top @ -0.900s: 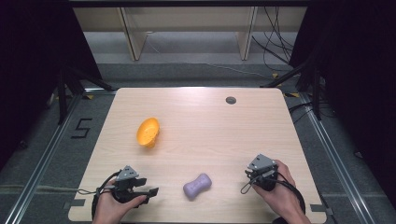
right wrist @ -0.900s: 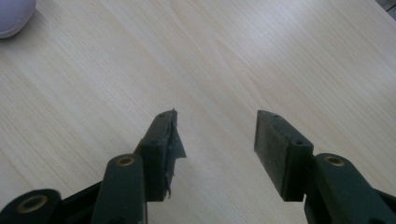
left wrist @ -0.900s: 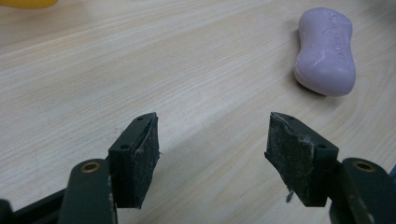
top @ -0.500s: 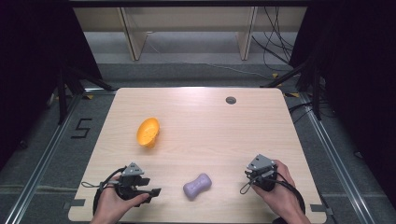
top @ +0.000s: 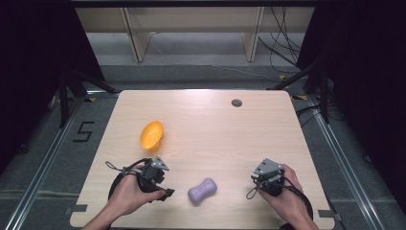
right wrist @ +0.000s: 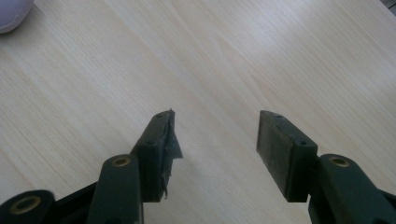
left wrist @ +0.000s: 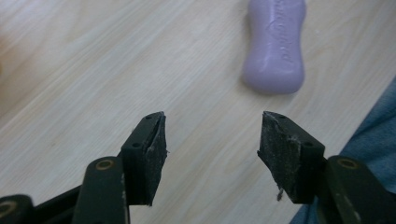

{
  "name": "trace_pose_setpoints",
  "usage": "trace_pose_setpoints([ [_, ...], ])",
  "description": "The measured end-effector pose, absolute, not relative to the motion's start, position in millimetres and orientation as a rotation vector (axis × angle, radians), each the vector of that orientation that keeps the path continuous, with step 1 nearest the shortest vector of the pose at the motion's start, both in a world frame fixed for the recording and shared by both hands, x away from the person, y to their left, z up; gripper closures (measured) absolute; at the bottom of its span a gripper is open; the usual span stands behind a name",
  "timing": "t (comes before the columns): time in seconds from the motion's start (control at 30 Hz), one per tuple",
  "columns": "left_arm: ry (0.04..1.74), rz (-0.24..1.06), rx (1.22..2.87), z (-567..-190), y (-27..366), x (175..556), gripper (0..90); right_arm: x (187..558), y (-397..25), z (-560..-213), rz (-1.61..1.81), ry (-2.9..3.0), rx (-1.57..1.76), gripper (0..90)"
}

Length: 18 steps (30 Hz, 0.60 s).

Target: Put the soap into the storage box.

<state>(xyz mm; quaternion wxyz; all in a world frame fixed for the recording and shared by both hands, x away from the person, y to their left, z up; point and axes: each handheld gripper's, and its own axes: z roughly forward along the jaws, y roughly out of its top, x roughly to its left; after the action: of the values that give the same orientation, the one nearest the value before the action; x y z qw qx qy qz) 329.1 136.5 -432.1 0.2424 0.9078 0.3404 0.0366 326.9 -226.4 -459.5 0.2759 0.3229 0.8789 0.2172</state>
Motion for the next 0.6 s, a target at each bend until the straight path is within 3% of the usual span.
trace_pose_setpoints([
  [0.13,0.927,0.058,2.522,-430,121,337,37.0,327,-226,-460,0.585,2.365,0.874,47.1],
  [0.6,0.887,-0.084,2.655,-429,68,354,38.1,327,-226,-460,0.59,2.364,0.849,46.5],
])
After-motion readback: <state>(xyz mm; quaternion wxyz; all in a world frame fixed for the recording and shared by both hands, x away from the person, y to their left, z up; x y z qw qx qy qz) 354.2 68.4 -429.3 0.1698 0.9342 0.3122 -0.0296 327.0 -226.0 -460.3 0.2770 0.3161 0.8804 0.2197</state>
